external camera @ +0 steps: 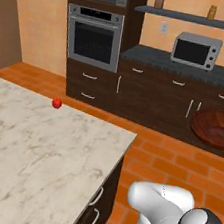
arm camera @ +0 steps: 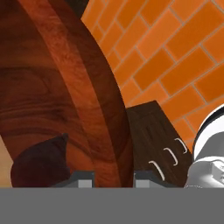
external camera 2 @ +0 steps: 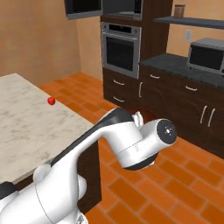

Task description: Pick the potato from the sink and place it in the bowl. Then pick the bowl and place it in the microwave. Then close the microwave door and press the start button.

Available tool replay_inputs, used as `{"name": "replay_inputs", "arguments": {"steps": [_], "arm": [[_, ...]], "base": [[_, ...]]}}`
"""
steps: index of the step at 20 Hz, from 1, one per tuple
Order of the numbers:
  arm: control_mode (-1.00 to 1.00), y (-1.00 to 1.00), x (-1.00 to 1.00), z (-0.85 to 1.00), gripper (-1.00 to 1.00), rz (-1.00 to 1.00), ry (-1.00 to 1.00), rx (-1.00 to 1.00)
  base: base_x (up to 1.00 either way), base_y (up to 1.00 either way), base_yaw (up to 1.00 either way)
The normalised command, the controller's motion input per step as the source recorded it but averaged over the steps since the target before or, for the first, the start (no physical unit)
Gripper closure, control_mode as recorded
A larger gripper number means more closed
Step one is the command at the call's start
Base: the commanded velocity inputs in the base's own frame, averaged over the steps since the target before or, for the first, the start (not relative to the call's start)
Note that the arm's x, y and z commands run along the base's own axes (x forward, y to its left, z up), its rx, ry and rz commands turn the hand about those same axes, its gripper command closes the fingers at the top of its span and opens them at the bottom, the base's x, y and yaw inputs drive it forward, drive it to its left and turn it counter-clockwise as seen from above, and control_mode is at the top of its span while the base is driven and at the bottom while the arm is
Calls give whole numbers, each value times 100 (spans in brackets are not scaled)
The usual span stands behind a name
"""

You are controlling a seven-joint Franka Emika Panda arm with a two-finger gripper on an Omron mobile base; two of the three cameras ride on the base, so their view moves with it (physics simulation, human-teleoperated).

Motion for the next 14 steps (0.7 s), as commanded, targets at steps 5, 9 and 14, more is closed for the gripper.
{"name": "replay_inputs", "arguments": {"steps": [5,9,14], "arm": [[100,0,0,0,100,0,0,0],[100,0,0,0,100,0,0,0],[100,0,0,0,100,0,0,0]], "base": [[54,-87,0],[8,-99,0],[95,-34,0]]}}
